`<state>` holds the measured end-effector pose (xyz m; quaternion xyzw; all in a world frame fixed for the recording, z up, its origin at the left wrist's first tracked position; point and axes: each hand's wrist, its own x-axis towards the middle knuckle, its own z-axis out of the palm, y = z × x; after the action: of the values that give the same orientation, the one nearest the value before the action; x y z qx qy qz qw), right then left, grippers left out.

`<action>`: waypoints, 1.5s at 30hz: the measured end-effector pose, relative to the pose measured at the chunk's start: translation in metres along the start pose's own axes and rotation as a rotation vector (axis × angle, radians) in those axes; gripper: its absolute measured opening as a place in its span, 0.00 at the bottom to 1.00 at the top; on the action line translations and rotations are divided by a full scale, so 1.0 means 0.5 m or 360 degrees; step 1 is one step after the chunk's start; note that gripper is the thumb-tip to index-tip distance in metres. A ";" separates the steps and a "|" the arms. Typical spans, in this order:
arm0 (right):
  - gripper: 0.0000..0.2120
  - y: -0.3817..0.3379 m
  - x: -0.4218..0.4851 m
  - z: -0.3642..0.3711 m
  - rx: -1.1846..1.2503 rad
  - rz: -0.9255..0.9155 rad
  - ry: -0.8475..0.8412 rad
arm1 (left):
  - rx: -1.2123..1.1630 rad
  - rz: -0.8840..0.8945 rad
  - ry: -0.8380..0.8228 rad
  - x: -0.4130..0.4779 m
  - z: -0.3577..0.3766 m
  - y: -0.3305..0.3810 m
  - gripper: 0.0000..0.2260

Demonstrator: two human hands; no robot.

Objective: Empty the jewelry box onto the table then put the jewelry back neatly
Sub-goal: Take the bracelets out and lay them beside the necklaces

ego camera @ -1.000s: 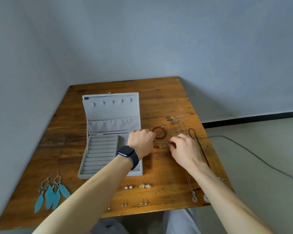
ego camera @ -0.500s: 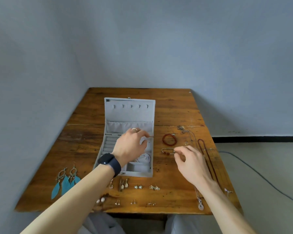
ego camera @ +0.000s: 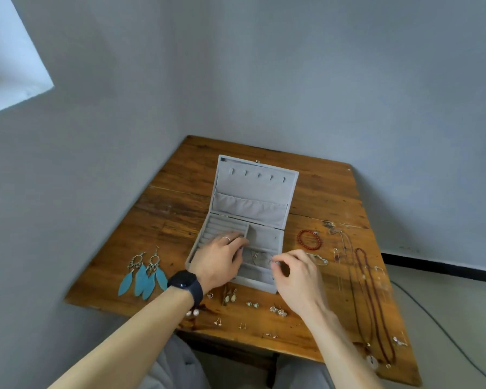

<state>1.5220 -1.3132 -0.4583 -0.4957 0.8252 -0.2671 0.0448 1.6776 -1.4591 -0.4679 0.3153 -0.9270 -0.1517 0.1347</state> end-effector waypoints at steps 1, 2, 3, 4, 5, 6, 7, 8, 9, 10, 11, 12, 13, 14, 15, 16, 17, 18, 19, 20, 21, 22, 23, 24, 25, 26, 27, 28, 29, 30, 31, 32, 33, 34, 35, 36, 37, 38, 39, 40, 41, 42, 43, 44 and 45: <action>0.10 -0.001 0.006 0.003 -0.0066 0.0014 -0.0006 | 0.0044 0.0013 0.0026 -0.005 0.011 -0.002 0.20; 0.10 -0.004 0.012 0.005 -0.0126 0.0027 -0.0022 | 0.0065 0.0015 0.0048 -0.009 0.020 -0.006 0.22; 0.10 -0.007 0.019 0.006 -0.0179 0.0042 -0.0046 | 0.0075 0.0014 0.0072 -0.011 0.027 -0.011 0.23; 0.09 -0.009 0.027 0.006 -0.0229 0.0056 -0.0065 | 0.0073 0.0012 0.0079 -0.011 0.031 -0.015 0.24; 0.09 -0.013 0.034 0.007 -0.0280 0.0068 -0.0076 | 0.0066 0.0013 0.0074 -0.011 0.032 -0.017 0.24; 0.10 -0.017 0.041 0.007 -0.0333 0.0083 -0.0082 | 0.0058 0.0016 0.0068 -0.010 0.032 -0.018 0.24; 0.10 -0.022 0.046 0.006 -0.0390 0.0102 -0.0082 | 0.0057 0.0025 0.0061 -0.009 0.032 -0.019 0.25; 0.11 -0.028 0.052 0.007 -0.0459 0.0120 -0.0079 | 0.0058 0.0033 0.0058 -0.009 0.032 -0.020 0.25; 0.11 -0.035 0.057 0.008 -0.0540 0.0129 -0.0076 | 0.0058 0.0039 0.0055 -0.010 0.032 -0.021 0.24; 0.12 -0.042 0.062 0.009 -0.0626 0.0134 -0.0076 | 0.0056 0.0042 0.0052 -0.010 0.033 -0.021 0.23; 0.12 -0.049 0.066 0.012 -0.0700 0.0142 -0.0080 | 0.0058 0.0044 0.0050 -0.011 0.034 -0.023 0.22; 0.12 -0.055 0.069 0.015 -0.0749 0.0157 -0.0081 | 0.0060 0.0045 0.0049 -0.011 0.035 -0.023 0.22; 0.12 -0.060 0.071 0.018 -0.0780 0.0179 -0.0079 | 0.0061 0.0047 0.0053 -0.012 0.036 -0.023 0.22; 0.12 -0.064 0.074 0.021 -0.0803 0.0196 -0.0077 | 0.0058 0.0045 0.0055 -0.012 0.036 -0.024 0.22; 0.12 -0.068 0.077 0.022 -0.0817 0.0205 -0.0078 | 0.0052 0.0045 0.0057 -0.012 0.035 -0.023 0.22; 0.11 -0.070 0.080 0.024 -0.0819 0.0203 -0.0091 | 0.0045 0.0047 0.0057 -0.012 0.034 -0.024 0.22; 0.11 -0.072 0.083 0.024 -0.0812 0.0188 -0.0117 | 0.0042 0.0051 0.0060 -0.013 0.034 -0.024 0.22; 0.11 -0.072 0.085 0.024 -0.0802 0.0166 -0.0153 | 0.0043 0.0052 0.0060 -0.013 0.033 -0.024 0.22; 0.11 -0.072 0.086 0.023 -0.0792 0.0147 -0.0190 | 0.0045 0.0052 0.0061 -0.013 0.033 -0.025 0.21; 0.11 -0.072 0.086 0.021 -0.0780 0.0135 -0.0219 | 0.0046 0.0052 0.0061 -0.014 0.033 -0.025 0.21; 0.11 -0.070 0.086 0.018 -0.0772 0.0129 -0.0236 | 0.0045 0.0050 0.0063 -0.014 0.033 -0.026 0.21; 0.11 -0.068 0.086 0.016 -0.0772 0.0125 -0.0239 | 0.0043 0.0048 0.0064 -0.014 0.033 -0.026 0.21; 0.11 -0.066 0.086 0.012 -0.0778 0.0127 -0.0227 | 0.0042 0.0047 0.0066 -0.013 0.033 -0.025 0.20; 0.11 -0.065 0.085 0.009 -0.0782 0.0136 -0.0205 | 0.0040 0.0046 0.0069 -0.013 0.033 -0.025 0.20; 0.10 -0.065 0.084 0.005 -0.0782 0.0148 -0.0183 | 0.0035 0.0046 0.0074 -0.013 0.033 -0.024 0.20; 0.10 -0.067 0.084 0.003 -0.0783 0.0160 -0.0164 | 0.0029 0.0044 0.0077 -0.014 0.033 -0.023 0.20; 0.10 -0.070 0.084 0.003 -0.0789 0.0170 -0.0152 | 0.0021 0.0041 0.0079 -0.014 0.032 -0.023 0.20; 0.10 -0.073 0.083 0.004 -0.0796 0.0183 -0.0146 | 0.0012 0.0039 0.0079 -0.015 0.031 -0.023 0.20; 0.10 -0.078 0.083 0.006 -0.0798 0.0203 -0.0141 | 0.0012 0.0040 0.0081 -0.015 0.031 -0.022 0.20; 0.11 -0.083 0.084 0.009 -0.0794 0.0227 -0.0138 | 0.0016 0.0043 0.0083 -0.015 0.030 -0.022 0.20; 0.11 -0.087 0.084 0.012 -0.0788 0.0253 -0.0137 | 0.0015 0.0044 0.0080 -0.016 0.030 -0.021 0.20; 0.11 -0.089 0.084 0.015 -0.0782 0.0278 -0.0137 | 0.0008 0.0042 0.0069 -0.015 0.029 -0.021 0.20; 0.11 -0.092 0.085 0.018 -0.0781 0.0300 -0.0136 | 0.0000 0.0034 0.0053 -0.015 0.028 -0.022 0.20; 0.12 -0.094 0.087 0.020 -0.0786 0.0324 -0.0140 | -0.0008 0.0021 0.0034 -0.013 0.026 -0.022 0.20; 0.12 -0.096 0.088 0.022 -0.0792 0.0348 -0.0152 | -0.0012 0.0002 0.0022 -0.011 0.021 -0.020 0.20; 0.13 -0.097 0.090 0.025 -0.0798 0.0366 -0.0171 | -0.0007 -0.0024 0.0016 -0.007 0.016 -0.015 0.19; 0.14 -0.100 0.091 0.028 -0.0810 0.0373 -0.0198 | 0.0013 -0.0054 0.0006 -0.002 0.008 -0.007 0.19; 0.14 -0.103 0.091 0.031 -0.0834 0.0363 -0.0233 | 0.0051 -0.0084 -0.0015 0.006 0.000 0.003 0.18; 0.15 -0.105 0.091 0.034 -0.0868 0.0336 -0.0269 | 0.0109 -0.0111 -0.0048 0.016 -0.008 0.014 0.17; 0.16 -0.105 0.091 0.036 -0.0900 0.0295 -0.0296 | 0.0179 -0.0136 -0.0087 0.027 -0.016 0.024 0.16; 0.17 -0.104 0.090 0.036 -0.0913 0.0250 -0.0313 | 0.0241 -0.0160 -0.0126 0.037 -0.023 0.033 0.15; 0.17 -0.099 0.089 0.033 -0.0893 0.0213 -0.0327 | 0.0287 -0.0182 -0.0165 0.048 -0.028 0.039 0.14; 0.16 -0.092 0.087 0.028 -0.0833 0.0187 -0.0335 | 0.0314 -0.0202 -0.0200 0.057 -0.031 0.043 0.13; 0.14 -0.084 0.083 0.020 -0.0740 0.0166 -0.0343 | 0.0322 -0.0222 -0.0229 0.063 -0.032 0.045 0.13; 0.12 -0.074 0.079 0.011 -0.0631 0.0139 -0.0345 | 0.0312 -0.0242 -0.0246 0.067 -0.031 0.045 0.12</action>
<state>1.5335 -1.3622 -0.4375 -0.4843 0.8726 -0.0428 0.0463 1.6450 -1.4661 -0.4401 0.3836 -0.9185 -0.0939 0.0196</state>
